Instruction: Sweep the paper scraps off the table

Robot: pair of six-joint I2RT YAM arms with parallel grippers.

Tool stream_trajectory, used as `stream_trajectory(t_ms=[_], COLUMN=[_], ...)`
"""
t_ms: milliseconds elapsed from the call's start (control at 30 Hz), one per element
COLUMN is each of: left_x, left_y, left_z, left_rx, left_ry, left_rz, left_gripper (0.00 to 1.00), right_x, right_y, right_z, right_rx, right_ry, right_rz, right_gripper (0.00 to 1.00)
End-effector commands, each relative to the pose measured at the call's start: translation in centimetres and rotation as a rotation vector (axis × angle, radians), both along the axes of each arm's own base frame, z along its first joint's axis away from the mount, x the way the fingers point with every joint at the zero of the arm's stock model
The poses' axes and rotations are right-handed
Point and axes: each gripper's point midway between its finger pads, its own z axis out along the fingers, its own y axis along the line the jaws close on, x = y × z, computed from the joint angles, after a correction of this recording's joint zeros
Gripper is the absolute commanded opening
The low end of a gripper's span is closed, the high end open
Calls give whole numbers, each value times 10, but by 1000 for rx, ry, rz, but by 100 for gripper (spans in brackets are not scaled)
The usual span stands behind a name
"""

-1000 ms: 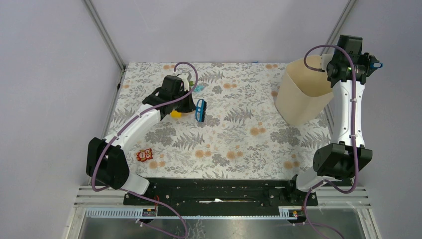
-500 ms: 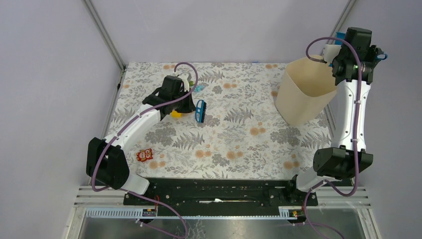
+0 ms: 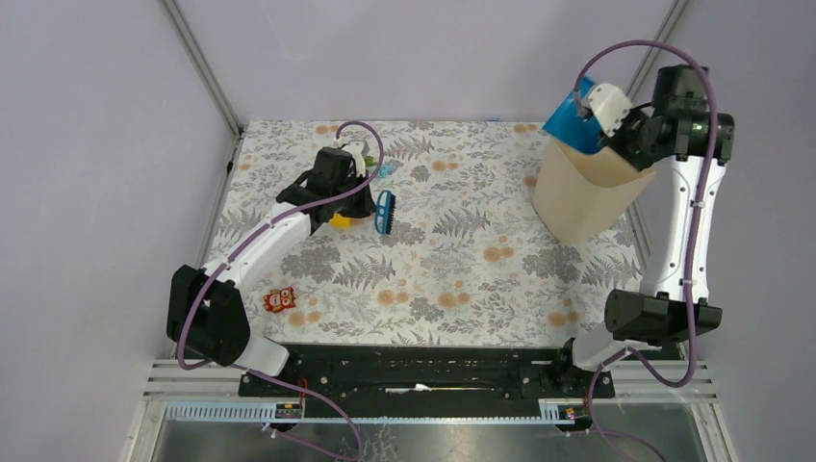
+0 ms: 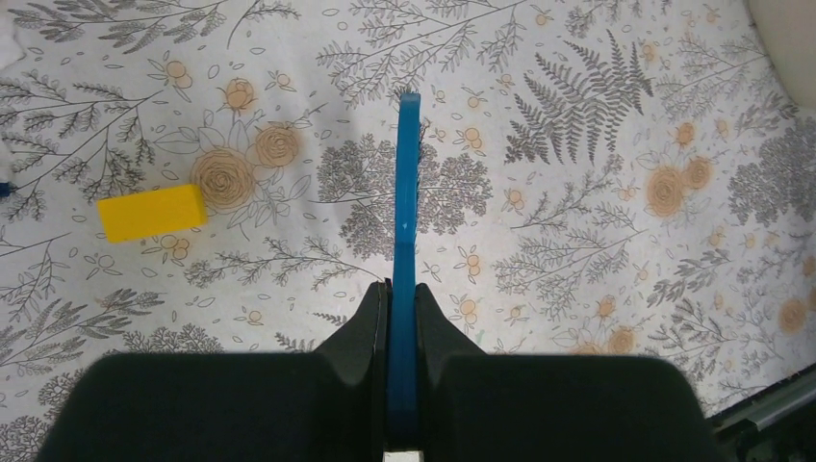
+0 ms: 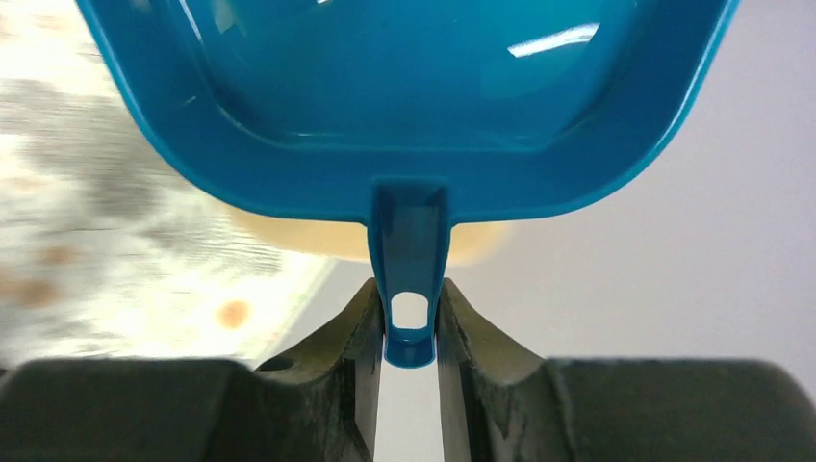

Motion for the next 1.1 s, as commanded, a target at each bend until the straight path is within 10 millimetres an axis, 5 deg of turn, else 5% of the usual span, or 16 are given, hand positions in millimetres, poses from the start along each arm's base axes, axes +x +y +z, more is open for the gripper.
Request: stream_trajectory(t_ms=[0, 100, 200, 400, 533, 667, 767, 933, 1067], left_x=[20, 31, 48, 96, 134, 175, 205, 241, 242], left_y=[5, 7, 11, 23, 29, 28, 28, 35, 36], left_z=[22, 31, 50, 99, 110, 104, 92, 43, -2], left_rx=[-12, -38, -98, -227, -350, -474, -528, -609, -720], left_ry=[-117, -145, -197, -299, -330, -319, -307, -204, -79], left_rz=[52, 111, 183, 390, 525, 623, 684, 794, 858], left_gripper=[0, 0, 0, 0, 0, 0, 0, 0, 0], right_x=[-58, -91, -107, -122, -125, -124, -129, -126, -128], right_y=[109, 169, 203, 216, 215, 213, 219, 220, 215], right_z=[-65, -93, -130, -215, -256, -282, -283, -280, -293], right_rx=[493, 610, 606, 592, 617, 632, 662, 674, 640], right_ry=[286, 370, 322, 399, 434, 391, 396, 347, 385], right_rz=[115, 266, 338, 235, 138, 115, 141, 161, 144], right_gripper=[0, 0, 0, 0, 0, 0, 0, 0, 0])
